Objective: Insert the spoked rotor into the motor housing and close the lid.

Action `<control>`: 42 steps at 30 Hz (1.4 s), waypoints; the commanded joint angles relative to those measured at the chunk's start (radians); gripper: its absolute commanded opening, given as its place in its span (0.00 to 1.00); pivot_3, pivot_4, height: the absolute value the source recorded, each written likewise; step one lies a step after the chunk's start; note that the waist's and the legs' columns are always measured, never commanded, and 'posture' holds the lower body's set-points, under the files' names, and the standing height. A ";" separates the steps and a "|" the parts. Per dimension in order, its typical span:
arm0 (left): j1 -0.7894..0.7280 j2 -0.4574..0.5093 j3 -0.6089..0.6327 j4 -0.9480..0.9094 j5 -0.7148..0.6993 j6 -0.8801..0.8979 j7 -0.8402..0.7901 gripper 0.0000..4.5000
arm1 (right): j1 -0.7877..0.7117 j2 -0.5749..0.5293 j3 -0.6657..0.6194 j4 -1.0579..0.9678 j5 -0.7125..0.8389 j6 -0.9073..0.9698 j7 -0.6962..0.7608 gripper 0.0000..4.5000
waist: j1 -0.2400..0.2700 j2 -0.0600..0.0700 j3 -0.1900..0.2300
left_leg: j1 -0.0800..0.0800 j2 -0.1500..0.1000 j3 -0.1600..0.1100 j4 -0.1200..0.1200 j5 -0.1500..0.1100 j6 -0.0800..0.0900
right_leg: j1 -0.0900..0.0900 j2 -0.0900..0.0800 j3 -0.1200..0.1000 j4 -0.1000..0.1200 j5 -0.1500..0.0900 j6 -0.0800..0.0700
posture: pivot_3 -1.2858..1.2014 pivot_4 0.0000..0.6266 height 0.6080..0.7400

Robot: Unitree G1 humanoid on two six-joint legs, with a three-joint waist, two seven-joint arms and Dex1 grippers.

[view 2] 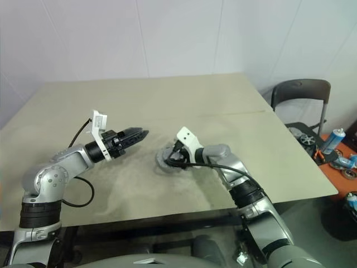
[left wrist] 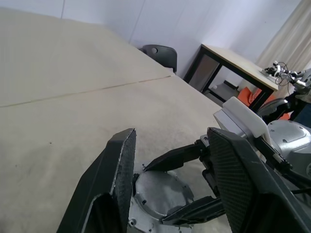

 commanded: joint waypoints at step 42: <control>-0.019 0.005 0.010 0.006 0.009 -0.040 -0.012 0.55 | -0.029 -0.066 0.048 0.209 -0.041 0.157 0.060 0.69 | 0.062 0.017 -0.019 | -0.006 -0.009 -0.017 -0.013 0.000 0.001 | -0.019 -0.045 -0.073 -0.020 0.003 0.000 | 0.52 0.00 1.00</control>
